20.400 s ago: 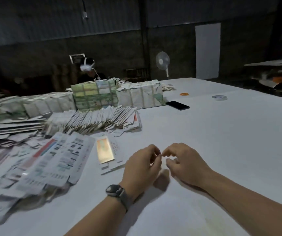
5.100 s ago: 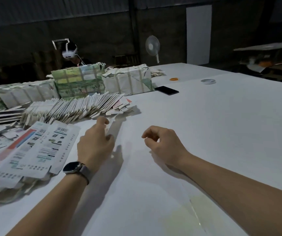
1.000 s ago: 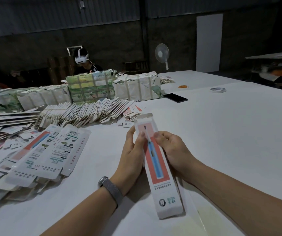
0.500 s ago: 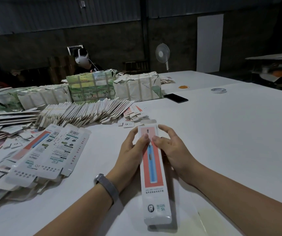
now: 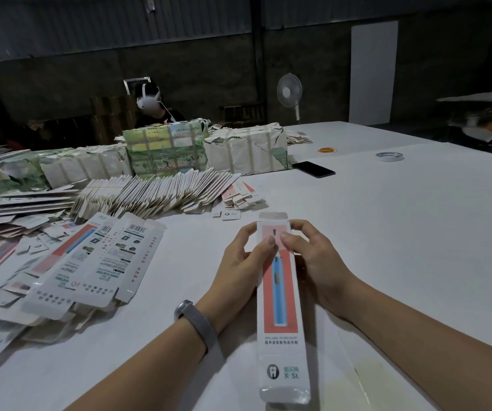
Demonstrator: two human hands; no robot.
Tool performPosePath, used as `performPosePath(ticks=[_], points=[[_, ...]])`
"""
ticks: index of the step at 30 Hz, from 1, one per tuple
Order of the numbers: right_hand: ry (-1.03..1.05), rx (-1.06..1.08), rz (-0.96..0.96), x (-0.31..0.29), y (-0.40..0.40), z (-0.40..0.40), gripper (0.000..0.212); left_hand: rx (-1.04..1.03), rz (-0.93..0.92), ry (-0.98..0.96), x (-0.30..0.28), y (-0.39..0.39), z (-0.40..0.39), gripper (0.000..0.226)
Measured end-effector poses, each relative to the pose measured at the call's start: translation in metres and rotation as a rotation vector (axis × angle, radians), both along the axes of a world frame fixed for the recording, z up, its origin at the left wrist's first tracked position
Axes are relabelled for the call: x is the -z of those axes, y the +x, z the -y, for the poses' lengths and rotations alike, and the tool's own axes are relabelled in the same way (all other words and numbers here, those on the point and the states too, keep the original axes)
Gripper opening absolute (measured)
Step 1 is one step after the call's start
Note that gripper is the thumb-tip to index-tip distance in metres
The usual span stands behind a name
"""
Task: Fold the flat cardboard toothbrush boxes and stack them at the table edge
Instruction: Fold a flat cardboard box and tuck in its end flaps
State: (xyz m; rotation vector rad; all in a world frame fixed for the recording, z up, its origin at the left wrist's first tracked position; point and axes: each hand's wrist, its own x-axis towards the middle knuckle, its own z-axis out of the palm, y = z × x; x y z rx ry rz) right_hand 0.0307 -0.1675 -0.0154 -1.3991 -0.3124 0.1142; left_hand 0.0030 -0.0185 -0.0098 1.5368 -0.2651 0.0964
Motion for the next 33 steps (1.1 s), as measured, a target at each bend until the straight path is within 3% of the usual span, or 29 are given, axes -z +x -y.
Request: performPosePath(ticks=[9, 17, 20, 25, 33], points=[[0.039, 0.097, 0.027, 0.0045, 0.0042, 0.0007, 0.008, 0.009, -0.008, 0.095, -0.0014, -0.0019, 0.0007, 0.018], [0.048, 0.18, 0.073, 0.0012, 0.0011, 0.0021, 0.006, 0.017, -0.025, 0.116, 0.0053, 0.0016, -0.0001, 0.03], [0.086, 0.188, 0.084, -0.0002, -0.0007, 0.0017, 0.02, 0.0, -0.059, 0.16, 0.0067, 0.0029, -0.0015, 0.04], [0.06, 0.179, 0.093, -0.0008, -0.0009, 0.0028, 0.024, 0.022, -0.016, 0.154, 0.0044, 0.0037, -0.0023, 0.021], [0.028, 0.096, 0.036, 0.0007, 0.0021, 0.0035, 0.013, 0.042, -0.004, 0.117, 0.004, 0.0026, -0.0033, 0.018]])
